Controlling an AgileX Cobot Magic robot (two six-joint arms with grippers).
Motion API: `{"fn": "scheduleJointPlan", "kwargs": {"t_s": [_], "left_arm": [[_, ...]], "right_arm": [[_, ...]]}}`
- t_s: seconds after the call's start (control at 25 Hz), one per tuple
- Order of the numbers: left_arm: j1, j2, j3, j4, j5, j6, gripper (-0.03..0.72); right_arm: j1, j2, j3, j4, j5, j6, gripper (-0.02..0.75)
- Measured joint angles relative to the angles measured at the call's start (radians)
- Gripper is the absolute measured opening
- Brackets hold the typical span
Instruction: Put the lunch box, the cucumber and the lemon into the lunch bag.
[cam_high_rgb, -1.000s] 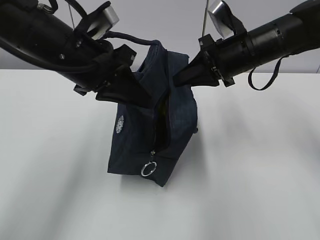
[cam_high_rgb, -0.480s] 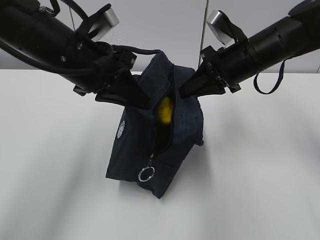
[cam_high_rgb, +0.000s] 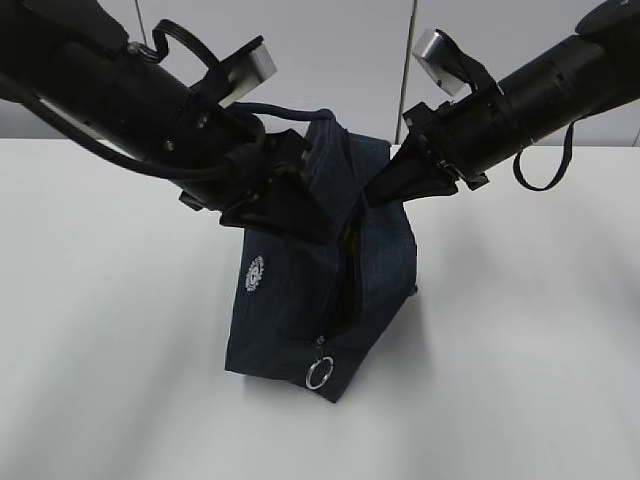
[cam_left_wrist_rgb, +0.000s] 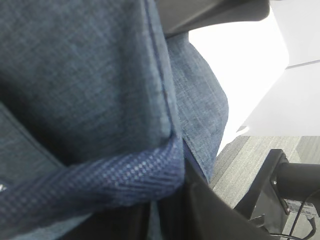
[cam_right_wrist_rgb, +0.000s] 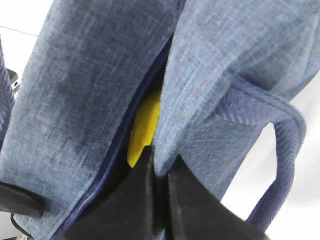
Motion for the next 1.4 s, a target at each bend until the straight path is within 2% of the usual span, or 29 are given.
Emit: {"fn": "scheduleJointPlan", "kwargs": {"t_s": [0.16,0.24,0.4,0.52,0.8,1.12,1.4], "left_arm": [[0.001,0.0,0.0,0.01,0.002,0.0,0.275],[0.001,0.0,0.0,0.014,0.003,0.0,0.33],[0.001,-0.01,0.0,0.048,0.003,0.0,0.358],[0.001,-0.043,0.0,0.099,-0.005,-0.002,0.361],[0.005,-0.121,0.0,0.286,-0.021,-0.067,0.362],[0.059,-0.207,0.0,0.382,-0.032,-0.1,0.362],[0.097,-0.271,0.0,0.46,-0.062,-0.102,0.349]], "right_arm": [[0.0,0.0,0.0,0.0,0.001,0.002,0.064],[0.0,-0.001,0.0,0.002,0.002,0.002,0.13],[0.0,-0.001,0.0,0.018,0.003,0.002,0.271],[0.0,-0.001,0.0,0.059,0.006,0.002,0.314],[0.0,-0.002,-0.072,0.108,0.007,-0.004,0.326],[0.0,-0.069,-0.213,0.101,0.014,-0.004,0.326],[0.0,-0.246,-0.228,-0.075,-0.209,-0.006,0.294]]}}
